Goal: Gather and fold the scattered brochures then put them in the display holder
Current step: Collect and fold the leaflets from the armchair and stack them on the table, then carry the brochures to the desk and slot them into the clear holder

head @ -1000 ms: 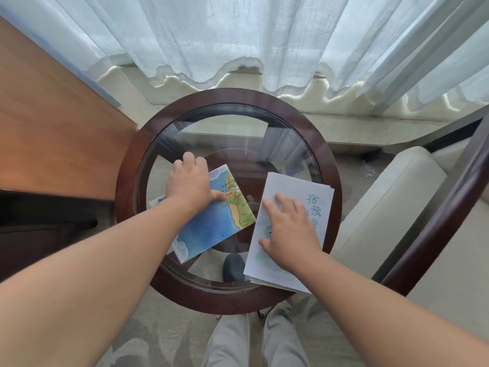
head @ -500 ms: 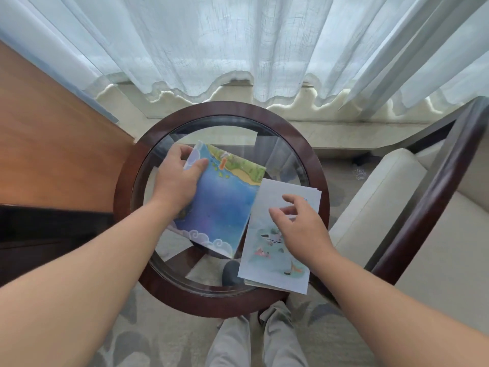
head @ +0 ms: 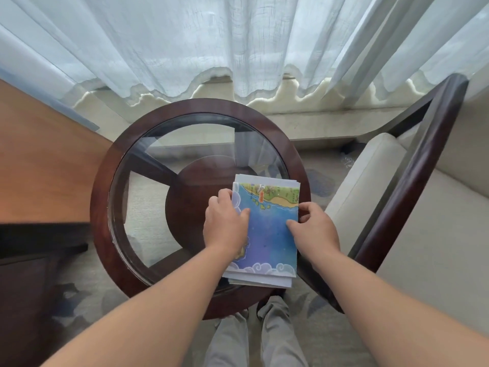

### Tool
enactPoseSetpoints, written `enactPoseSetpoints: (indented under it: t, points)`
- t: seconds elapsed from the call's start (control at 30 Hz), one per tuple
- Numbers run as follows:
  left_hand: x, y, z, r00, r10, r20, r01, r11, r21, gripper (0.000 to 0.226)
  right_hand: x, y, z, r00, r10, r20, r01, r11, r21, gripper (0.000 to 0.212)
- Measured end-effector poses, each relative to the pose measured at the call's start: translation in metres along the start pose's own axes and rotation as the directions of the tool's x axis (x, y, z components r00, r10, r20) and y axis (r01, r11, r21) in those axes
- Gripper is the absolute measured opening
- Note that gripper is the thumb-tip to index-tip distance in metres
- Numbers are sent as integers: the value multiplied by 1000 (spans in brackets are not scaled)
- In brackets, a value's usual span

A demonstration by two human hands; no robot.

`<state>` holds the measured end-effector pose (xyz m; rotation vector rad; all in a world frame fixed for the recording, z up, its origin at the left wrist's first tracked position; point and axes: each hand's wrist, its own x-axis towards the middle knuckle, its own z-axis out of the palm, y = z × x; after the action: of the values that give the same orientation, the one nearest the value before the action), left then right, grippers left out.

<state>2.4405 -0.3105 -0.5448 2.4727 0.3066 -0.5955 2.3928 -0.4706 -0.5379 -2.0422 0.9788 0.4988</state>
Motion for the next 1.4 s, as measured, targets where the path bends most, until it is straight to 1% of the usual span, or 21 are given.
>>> enactPoseSetpoints:
  t: [0.07, 0.13, 0.23, 0.33, 0.43, 0.57, 0.63, 0.73, 0.83, 1.0, 1.1, 1.17, 1.2, 1.23, 1.3, 1.4]
  points:
    - [0, -2, 1, 1000, -12, -8, 12, 997, 75, 40, 2, -2, 4, 999, 35, 26, -34, 999, -8, 26]
    - [0, -2, 2, 998, -64, 20, 62, 994, 94, 49, 4, -3, 6, 994, 92, 62, -91, 996, -12, 28]
    - [1, 1, 3, 978, -187, 96, 182, 982, 59, 57, 8, -4, 8, 986, 150, 70, -148, 989, -23, 27]
    - [3, 6, 4, 953, -278, 118, 277, 960, 32, 57, 12, -6, 11, 982, 182, 50, -180, 983, -40, 25]
    - [7, 9, 4, 918, -368, 145, 374, 927, -13, 62, 14, -8, 15, 979, 202, 20, -201, 978, -51, 28]
    - [12, 8, 2, 879, -414, 237, 450, 885, -122, 62, 17, -7, 16, 977, 214, 18, -213, 975, -57, 30]
    - [11, 8, 1, 872, -406, 275, 459, 872, -168, 58, 19, -7, 16, 975, 221, 23, -220, 974, -53, 30]
    - [8, 7, 1, 886, -376, 271, 433, 880, -194, 51, 20, -6, 15, 972, 234, 36, -233, 972, -32, 30]
    - [4, 5, 5, 897, -344, 276, 422, 851, -312, 40, 22, -3, 14, 971, 233, 61, -235, 972, 26, 29]
    - [-1, 4, 2, 881, -271, 389, 458, 698, -551, 21, 19, -1, 8, 954, 257, 151, -281, 945, 164, 29]
    - [-5, 2, -5, 879, -203, 432, 455, 630, -630, 20, 13, -7, -2, 934, 245, 258, -311, 916, 253, 35]
    - [-10, 2, -17, 872, -164, 461, 468, 557, -686, 22, 6, -14, -11, 911, 215, 352, -328, 895, 302, 41]
    - [-12, 2, -26, 869, -150, 472, 476, 517, -712, 24, 2, -20, -15, 898, 196, 394, -331, 891, 310, 40]
    - [-14, 2, -36, 869, -135, 477, 478, 483, -734, 26, -2, -27, -19, 889, 172, 425, -323, 893, 313, 36]
    - [-20, 2, -57, 880, -106, 462, 459, 432, -776, 28, -11, -45, -27, 891, 95, 443, -254, 914, 315, 26]
    - [-34, 3, -94, 916, -79, 394, 392, 388, -834, 30, -32, -79, -33, 914, -34, 404, -91, 954, 286, 17]
